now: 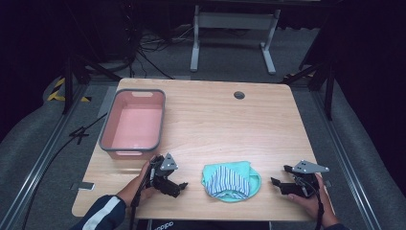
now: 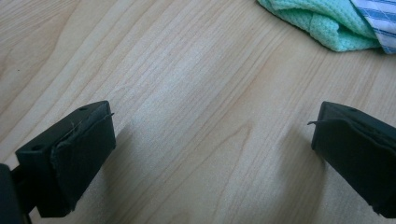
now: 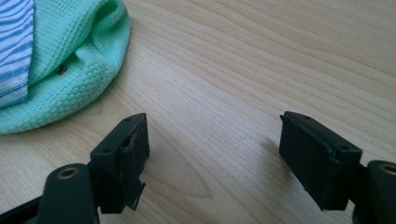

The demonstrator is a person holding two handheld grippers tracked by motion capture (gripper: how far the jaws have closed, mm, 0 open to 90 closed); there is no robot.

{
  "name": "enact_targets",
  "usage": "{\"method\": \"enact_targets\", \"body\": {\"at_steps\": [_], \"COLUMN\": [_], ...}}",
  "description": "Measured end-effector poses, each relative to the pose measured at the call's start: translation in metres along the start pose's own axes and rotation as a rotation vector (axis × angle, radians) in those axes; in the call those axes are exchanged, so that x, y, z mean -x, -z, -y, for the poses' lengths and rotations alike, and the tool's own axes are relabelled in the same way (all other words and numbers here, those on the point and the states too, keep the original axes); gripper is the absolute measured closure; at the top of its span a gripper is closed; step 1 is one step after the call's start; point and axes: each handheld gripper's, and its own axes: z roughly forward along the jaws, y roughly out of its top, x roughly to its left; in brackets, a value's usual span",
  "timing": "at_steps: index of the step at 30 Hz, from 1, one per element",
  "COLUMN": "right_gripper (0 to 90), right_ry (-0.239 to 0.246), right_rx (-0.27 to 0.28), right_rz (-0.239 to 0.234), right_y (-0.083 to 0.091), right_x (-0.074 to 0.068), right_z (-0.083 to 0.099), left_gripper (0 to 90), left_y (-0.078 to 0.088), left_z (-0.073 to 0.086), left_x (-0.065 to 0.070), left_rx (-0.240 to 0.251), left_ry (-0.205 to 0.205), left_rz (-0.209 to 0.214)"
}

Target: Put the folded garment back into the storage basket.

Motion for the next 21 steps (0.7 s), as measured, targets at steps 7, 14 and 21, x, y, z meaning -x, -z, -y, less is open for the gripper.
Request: {"method": "enact_targets", "body": {"at_steps": [7, 14, 21], "right_gripper": [24.9, 24.3, 22.0], "right_ry": [0.000, -0.002, -0.047], "right_rx": [0.000, -0.001, -0.020], "right_rz": [0.001, 0.002, 0.037], "right_y": [0.0002, 0.0001, 0.0010], "right_x": [0.0002, 0.0002, 0.0003], "right_z": [0.0002, 0.0000, -0.0013], "left_gripper": [0.3, 0.4, 10.3], "left_y": [0.0004, 0.0010, 0.0049], "left_z": [0.0004, 0.0001, -0.0046], "left_x": [-0.0005, -0.0015, 0.0000], "left_rx": [0.002, -0.006, -0.033], "left_ry": [-0.013, -0.022, -0.058], "left_rz": [0.006, 0.016, 0.045]}}
